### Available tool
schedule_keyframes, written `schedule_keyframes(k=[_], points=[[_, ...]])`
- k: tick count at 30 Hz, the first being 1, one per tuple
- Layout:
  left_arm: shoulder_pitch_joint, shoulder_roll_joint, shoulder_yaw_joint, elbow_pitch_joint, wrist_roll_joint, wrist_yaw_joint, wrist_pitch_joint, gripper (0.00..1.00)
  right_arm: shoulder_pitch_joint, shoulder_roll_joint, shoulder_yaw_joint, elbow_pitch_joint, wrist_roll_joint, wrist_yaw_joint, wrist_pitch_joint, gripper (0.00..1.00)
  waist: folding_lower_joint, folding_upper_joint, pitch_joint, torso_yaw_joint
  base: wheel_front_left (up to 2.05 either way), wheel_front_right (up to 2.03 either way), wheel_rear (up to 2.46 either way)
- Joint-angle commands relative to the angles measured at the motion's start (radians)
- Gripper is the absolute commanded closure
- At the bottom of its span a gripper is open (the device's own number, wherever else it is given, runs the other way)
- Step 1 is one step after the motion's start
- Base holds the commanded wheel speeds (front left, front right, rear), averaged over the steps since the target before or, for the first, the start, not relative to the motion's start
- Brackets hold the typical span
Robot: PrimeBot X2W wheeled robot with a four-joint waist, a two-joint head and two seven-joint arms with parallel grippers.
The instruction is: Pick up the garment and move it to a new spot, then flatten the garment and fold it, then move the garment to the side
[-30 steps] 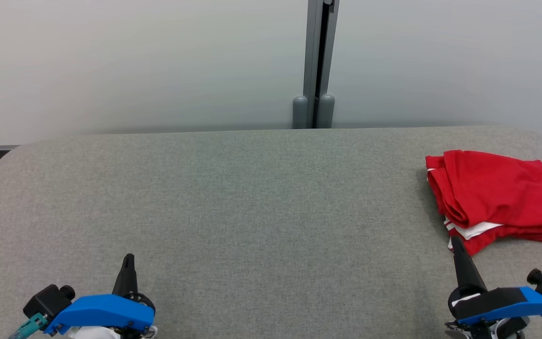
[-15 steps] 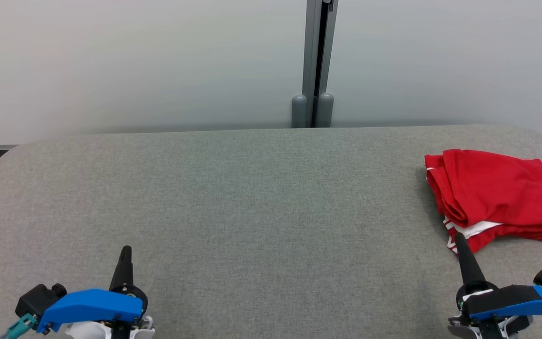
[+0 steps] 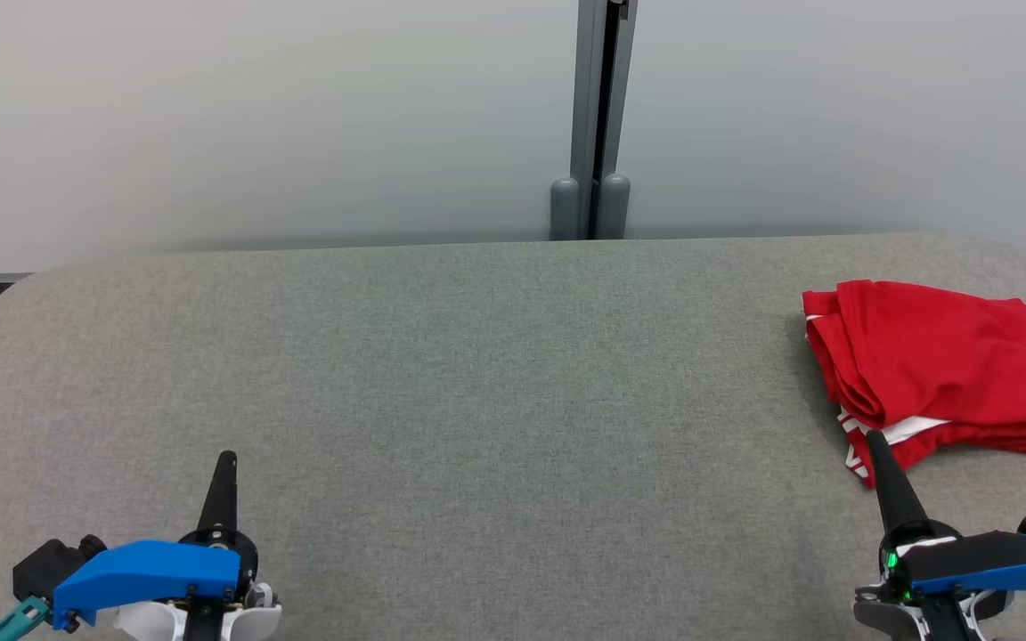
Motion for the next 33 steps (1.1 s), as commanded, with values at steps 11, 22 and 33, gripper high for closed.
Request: schedule_keyframes(k=[11,22,33], points=[[-0.024,-0.011,0.041,-0.026,-0.093,-0.023,0.028,1.00,-0.021,-0.007,-0.012,-0.020,0.111,0.000,0.027,1.00,0.0000,0.0000,0.002,-0.002,0.00,0.00,0.00],[-0.028,-0.019,0.068,-0.038,-0.168,-0.039,0.050,1.00,-0.022,-0.007,-0.019,-0.029,0.199,0.000,0.048,1.00,0.0000,0.0000,0.004,-0.004,0.00,0.00,0.00],[-0.026,-0.027,0.093,-0.049,-0.237,-0.055,0.070,1.00,-0.023,-0.007,-0.027,-0.036,0.281,0.000,0.067,1.00,-0.0001,0.0000,0.006,-0.006,0.00,0.00,0.00]])
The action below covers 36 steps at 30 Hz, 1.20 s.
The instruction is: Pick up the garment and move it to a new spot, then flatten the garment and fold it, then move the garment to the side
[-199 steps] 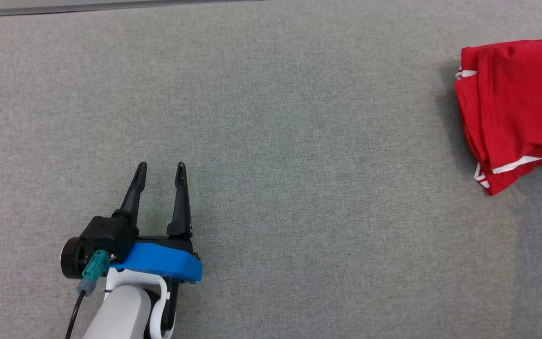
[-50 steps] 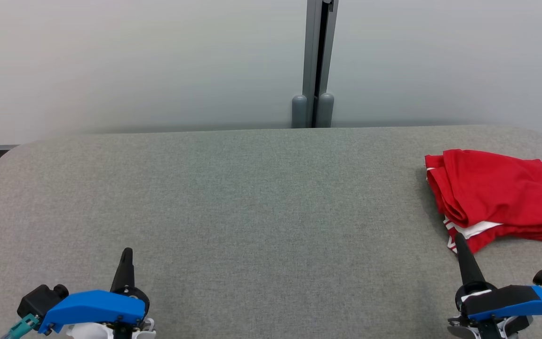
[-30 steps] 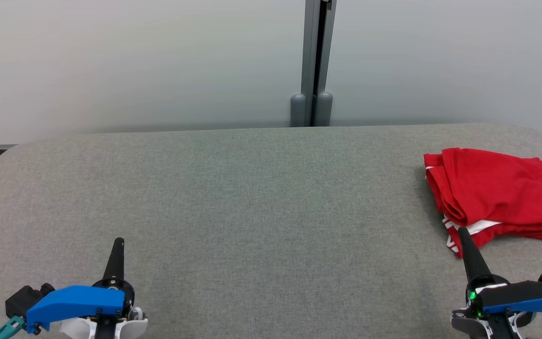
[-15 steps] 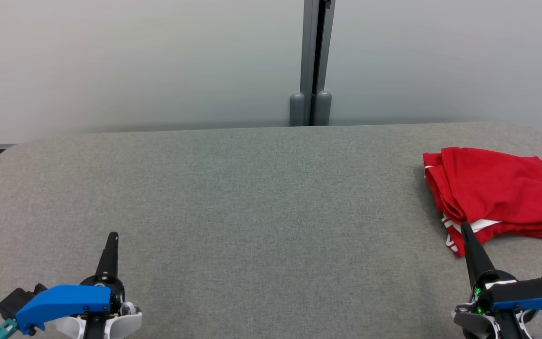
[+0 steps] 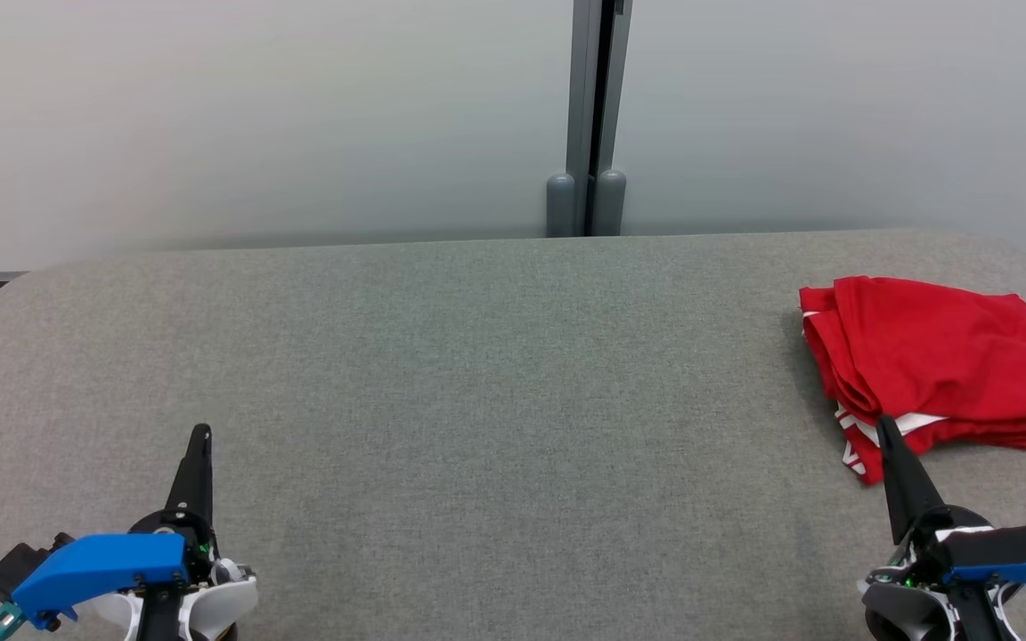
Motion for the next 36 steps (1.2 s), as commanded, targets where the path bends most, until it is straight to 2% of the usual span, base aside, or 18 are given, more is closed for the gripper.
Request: schedule_keyframes(k=[1,17,36], points=[[-0.011,-0.002,0.006,-0.007,-0.018,-0.010,0.006,1.00,-0.014,-0.006,-0.004,-0.009,0.023,0.000,0.007,1.00,-0.0001,0.0000,0.000,0.000,0.00,0.00,0.00],[-0.013,-0.012,0.038,-0.022,-0.102,-0.031,0.030,1.00,-0.016,-0.007,-0.013,-0.017,0.123,0.000,0.030,1.00,-0.0001,0.0000,0.003,-0.003,0.00,0.00,0.00],[-0.013,-0.012,0.039,-0.022,-0.102,-0.028,0.031,1.00,-0.016,-0.007,-0.012,-0.017,0.122,0.000,0.030,1.00,-0.0001,0.0000,0.003,-0.003,0.00,0.00,0.00]])
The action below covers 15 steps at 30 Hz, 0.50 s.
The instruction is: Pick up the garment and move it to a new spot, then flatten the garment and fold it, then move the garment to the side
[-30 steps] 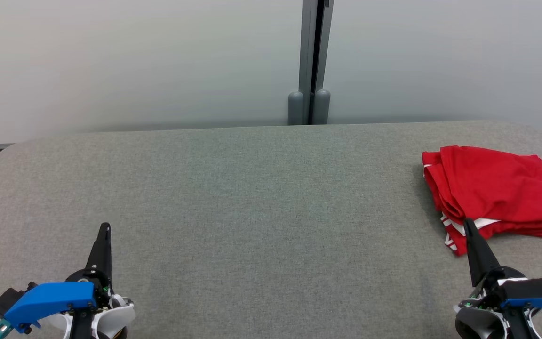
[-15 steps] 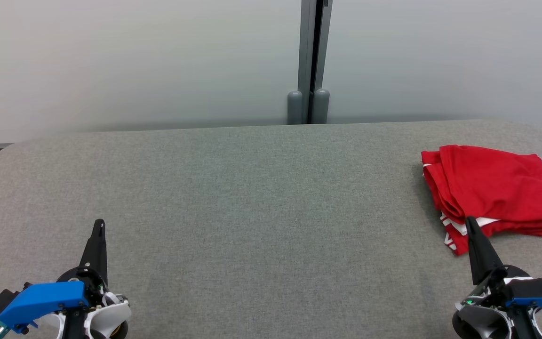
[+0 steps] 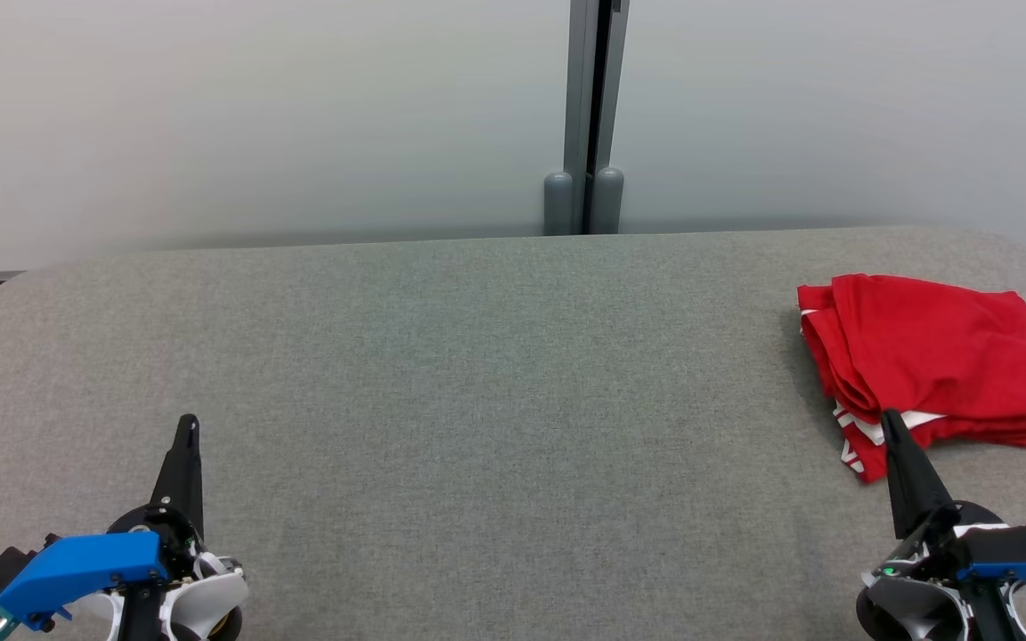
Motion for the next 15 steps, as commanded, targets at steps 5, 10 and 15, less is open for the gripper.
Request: schedule_keyframes(k=[5,10,15], points=[[-0.009,-0.003,0.002,-0.005,-0.002,-0.004,0.004,1.00,-0.014,-0.007,-0.003,-0.003,0.003,0.000,0.002,1.00,0.0000,0.0000,0.000,0.000,0.00,0.00,0.00],[-0.009,-0.003,0.002,-0.005,-0.002,-0.004,0.004,1.00,-0.014,-0.007,-0.003,-0.003,0.003,0.000,0.002,1.00,0.0000,0.0000,0.000,0.000,0.00,0.00,0.00],[-0.008,-0.003,0.002,-0.005,-0.002,-0.004,0.004,1.00,-0.014,-0.006,-0.003,-0.003,0.003,0.000,0.002,1.00,0.0000,0.0000,0.000,0.000,0.00,0.00,0.00]])
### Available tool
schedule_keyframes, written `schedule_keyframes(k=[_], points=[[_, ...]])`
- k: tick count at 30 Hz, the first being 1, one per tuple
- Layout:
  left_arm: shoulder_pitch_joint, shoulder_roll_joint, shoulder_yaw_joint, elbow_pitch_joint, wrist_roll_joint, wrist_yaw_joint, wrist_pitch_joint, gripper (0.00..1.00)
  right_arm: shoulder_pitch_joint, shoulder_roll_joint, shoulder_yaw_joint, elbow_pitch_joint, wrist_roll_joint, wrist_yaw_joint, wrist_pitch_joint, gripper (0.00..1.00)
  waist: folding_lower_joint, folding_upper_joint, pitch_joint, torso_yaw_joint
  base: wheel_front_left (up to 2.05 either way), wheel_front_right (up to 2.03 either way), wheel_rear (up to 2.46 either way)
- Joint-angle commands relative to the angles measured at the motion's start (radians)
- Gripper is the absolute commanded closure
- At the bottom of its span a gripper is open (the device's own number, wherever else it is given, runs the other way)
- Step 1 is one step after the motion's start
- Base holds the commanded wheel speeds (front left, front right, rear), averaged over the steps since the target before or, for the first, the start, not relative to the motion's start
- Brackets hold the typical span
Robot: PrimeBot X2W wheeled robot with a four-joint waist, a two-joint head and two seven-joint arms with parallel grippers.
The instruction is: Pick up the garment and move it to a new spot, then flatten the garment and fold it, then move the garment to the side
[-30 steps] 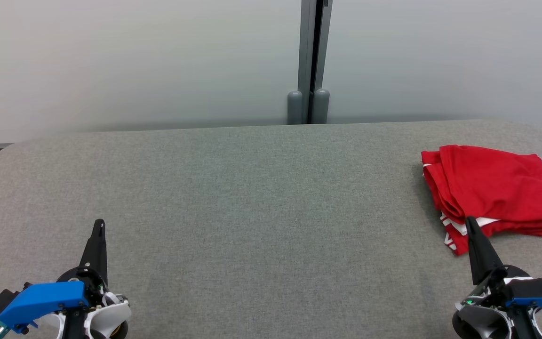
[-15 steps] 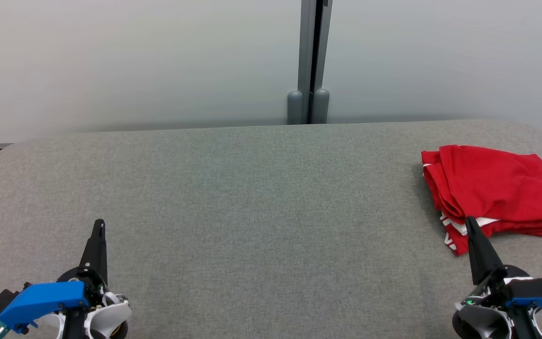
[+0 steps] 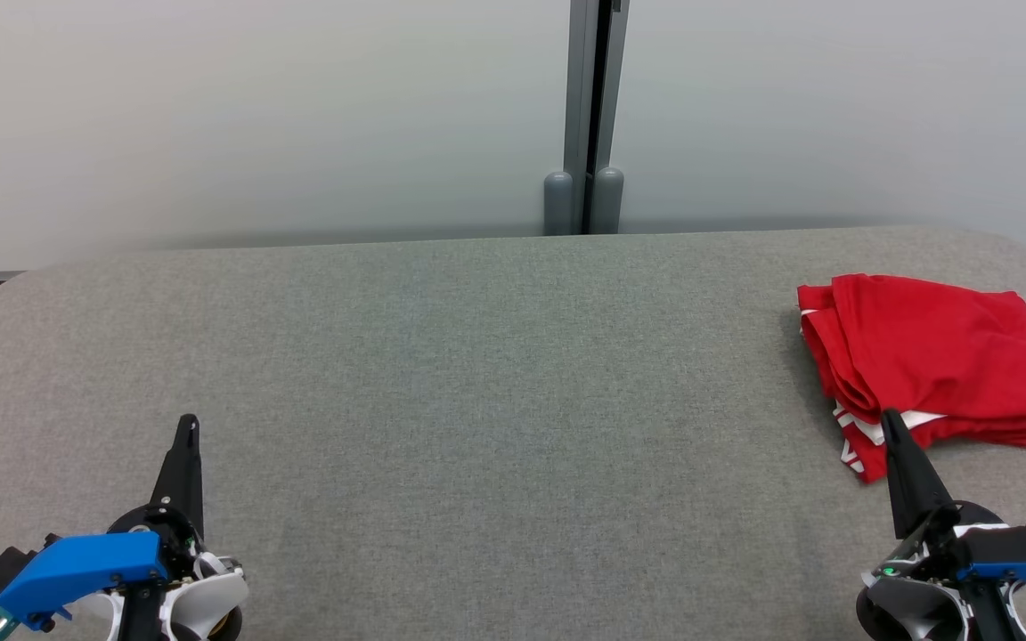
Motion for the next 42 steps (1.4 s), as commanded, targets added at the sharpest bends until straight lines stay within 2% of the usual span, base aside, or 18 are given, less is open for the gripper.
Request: schedule_keyframes(k=[1,42], points=[[-0.008,-0.003,0.002,-0.005,-0.002,-0.004,0.004,1.00,-0.014,-0.006,-0.003,-0.003,0.003,0.000,0.002,1.00,0.0000,0.0000,0.000,0.000,0.00,0.00,0.00],[-0.008,-0.003,0.002,-0.005,-0.003,-0.004,0.003,1.00,-0.014,-0.006,-0.002,-0.003,0.003,0.000,0.002,1.00,0.0000,0.0000,0.000,0.000,0.00,0.00,0.00]])
